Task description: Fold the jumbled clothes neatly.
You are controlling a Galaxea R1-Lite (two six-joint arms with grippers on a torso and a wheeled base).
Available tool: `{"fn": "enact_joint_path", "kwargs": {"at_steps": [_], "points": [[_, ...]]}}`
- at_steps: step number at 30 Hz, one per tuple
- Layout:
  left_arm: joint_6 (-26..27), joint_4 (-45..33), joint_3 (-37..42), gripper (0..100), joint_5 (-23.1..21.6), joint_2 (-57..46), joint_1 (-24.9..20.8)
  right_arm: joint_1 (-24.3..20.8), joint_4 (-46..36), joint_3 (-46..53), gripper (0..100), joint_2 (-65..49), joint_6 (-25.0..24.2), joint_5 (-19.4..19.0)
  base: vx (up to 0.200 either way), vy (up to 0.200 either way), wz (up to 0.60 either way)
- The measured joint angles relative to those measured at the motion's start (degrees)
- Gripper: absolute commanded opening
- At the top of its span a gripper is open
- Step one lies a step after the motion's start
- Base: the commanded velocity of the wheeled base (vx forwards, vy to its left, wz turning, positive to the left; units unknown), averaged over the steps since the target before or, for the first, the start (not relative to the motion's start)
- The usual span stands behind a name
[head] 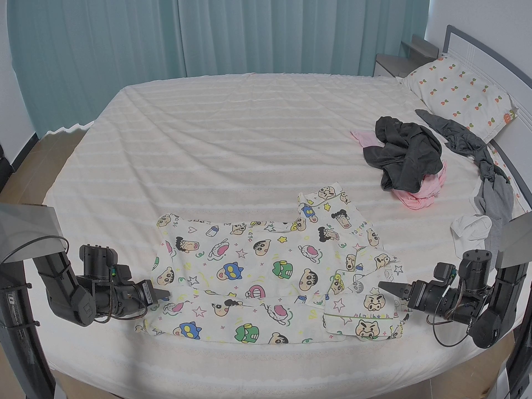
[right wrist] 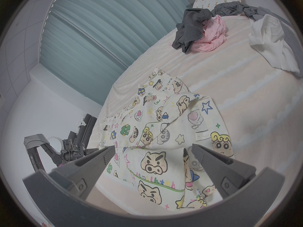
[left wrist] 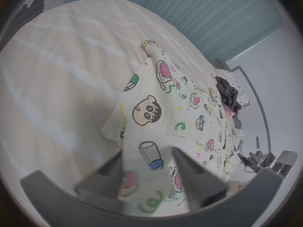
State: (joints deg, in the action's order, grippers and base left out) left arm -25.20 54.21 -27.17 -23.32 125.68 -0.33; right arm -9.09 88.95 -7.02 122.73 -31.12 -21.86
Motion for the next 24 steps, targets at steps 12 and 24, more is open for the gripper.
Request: {"fn": "enact_joint_path", "kwargs": {"at_steps": [12, 24], "points": [[0.1, -1.9, 1.6, 0, 0.2, -2.5, 0.3, 0.0, 0.0, 0.1, 100, 0.0, 0.0, 0.0, 0.000, 0.000, 0.00], [7.6, -18.3, 1.3, 0, 0.1, -9.7, 2.0, -0.2, 0.0, 0.2, 100, 0.0, 0.0, 0.0, 0.000, 0.000, 0.00]]}}
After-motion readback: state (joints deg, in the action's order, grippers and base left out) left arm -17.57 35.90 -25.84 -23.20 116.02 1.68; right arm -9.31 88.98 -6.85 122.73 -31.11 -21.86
